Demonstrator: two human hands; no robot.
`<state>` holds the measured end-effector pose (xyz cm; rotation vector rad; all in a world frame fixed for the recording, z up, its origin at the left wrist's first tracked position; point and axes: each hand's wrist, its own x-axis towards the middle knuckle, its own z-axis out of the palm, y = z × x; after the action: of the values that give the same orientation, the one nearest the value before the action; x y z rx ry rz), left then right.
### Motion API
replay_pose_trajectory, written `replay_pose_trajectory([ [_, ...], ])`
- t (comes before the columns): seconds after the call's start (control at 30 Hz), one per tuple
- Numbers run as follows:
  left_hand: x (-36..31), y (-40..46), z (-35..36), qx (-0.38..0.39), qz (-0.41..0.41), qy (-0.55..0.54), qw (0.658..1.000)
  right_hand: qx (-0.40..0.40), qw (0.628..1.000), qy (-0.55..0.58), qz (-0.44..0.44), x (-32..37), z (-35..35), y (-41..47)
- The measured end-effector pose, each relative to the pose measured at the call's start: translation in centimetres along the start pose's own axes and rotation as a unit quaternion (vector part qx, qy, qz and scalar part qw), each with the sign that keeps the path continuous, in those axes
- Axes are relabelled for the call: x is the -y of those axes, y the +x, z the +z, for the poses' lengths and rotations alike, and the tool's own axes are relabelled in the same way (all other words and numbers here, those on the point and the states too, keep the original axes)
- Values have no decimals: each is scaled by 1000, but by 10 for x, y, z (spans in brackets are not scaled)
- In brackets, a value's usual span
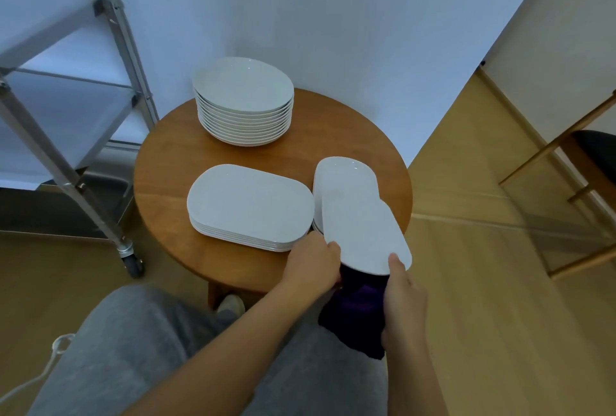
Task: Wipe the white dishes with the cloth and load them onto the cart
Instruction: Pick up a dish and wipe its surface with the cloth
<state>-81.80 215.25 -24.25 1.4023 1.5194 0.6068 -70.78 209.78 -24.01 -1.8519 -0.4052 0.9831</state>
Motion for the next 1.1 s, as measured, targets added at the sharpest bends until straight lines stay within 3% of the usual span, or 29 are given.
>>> replay_pose_trajectory([
  [0.2,0,22,2,-13,-31,71,997,-8,999,-22,38,1,6,30],
  [0.4,8,18,15,-5,2,57,998,9,990,-141,-20,5,10,54],
  [0.5,10,17,26,-9,16,123,992,5,988,-148,-32,4,12,65],
  [0.6,13,23,29,-18,40,241,970,15,983,-180,-28,11,12,74],
  [0.67,11,30,28,16,95,371,923,39,976,-213,-17,20,13,82],
  [0.73,13,38,25,37,126,435,891,65,964,-259,-11,27,16,90],
  [0.97,21,49,27,18,128,475,870,97,936,-337,5,35,23,103],
  [1.1,21,50,32,-11,112,448,887,92,939,-330,-5,32,22,100],
])
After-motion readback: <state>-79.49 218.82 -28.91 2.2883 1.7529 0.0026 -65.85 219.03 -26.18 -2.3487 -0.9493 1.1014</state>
